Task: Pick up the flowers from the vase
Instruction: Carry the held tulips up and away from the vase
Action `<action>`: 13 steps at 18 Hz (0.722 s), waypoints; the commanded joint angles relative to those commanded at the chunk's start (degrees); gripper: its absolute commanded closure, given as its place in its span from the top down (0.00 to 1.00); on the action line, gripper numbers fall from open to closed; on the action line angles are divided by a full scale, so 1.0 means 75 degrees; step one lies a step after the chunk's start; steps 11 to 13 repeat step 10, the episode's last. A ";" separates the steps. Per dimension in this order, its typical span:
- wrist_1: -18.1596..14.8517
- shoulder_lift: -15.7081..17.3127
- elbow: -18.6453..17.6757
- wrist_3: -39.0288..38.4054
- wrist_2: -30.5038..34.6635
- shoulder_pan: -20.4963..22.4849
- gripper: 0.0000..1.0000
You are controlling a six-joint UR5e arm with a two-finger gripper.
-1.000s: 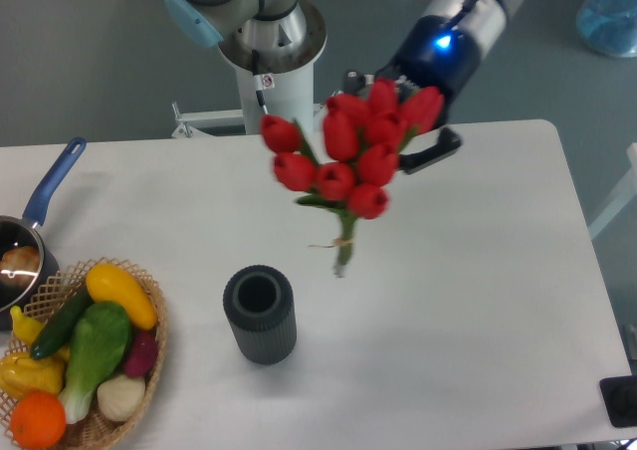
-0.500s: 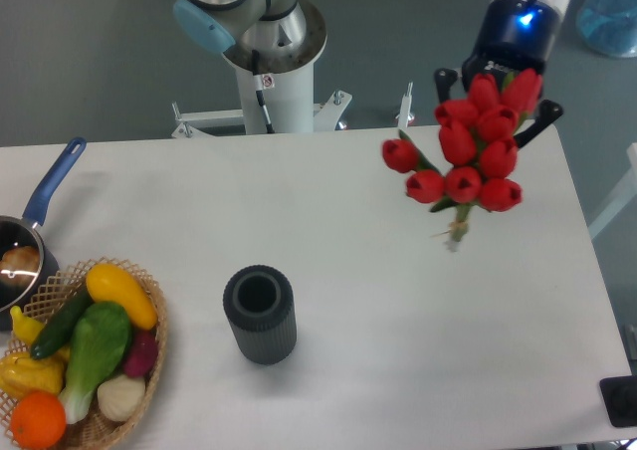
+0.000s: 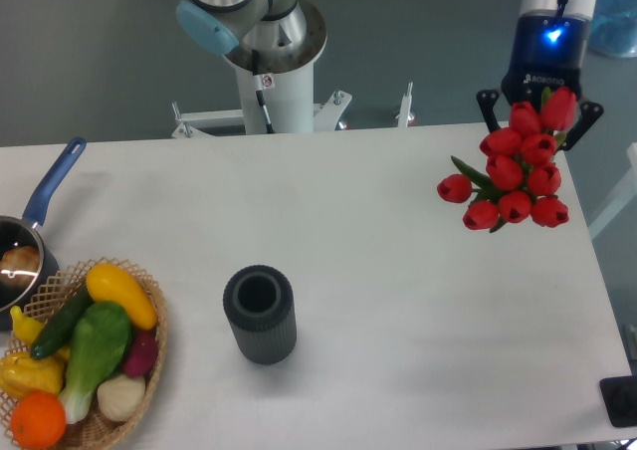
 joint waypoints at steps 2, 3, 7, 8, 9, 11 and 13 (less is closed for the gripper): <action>0.0000 0.0000 0.0000 0.0000 0.0000 0.0000 0.30; 0.0000 0.0000 0.0000 -0.0012 0.0000 -0.0012 0.30; 0.0011 -0.0023 -0.0012 -0.0012 0.0000 -0.0070 0.30; 0.0012 -0.0023 0.0000 -0.0012 0.0000 -0.0094 0.30; 0.0012 -0.0047 -0.0012 -0.0012 0.0000 -0.0094 0.30; 0.0012 -0.0058 0.0000 -0.0023 0.0000 -0.0094 0.30; 0.0012 -0.0058 0.0000 -0.0023 0.0000 -0.0094 0.30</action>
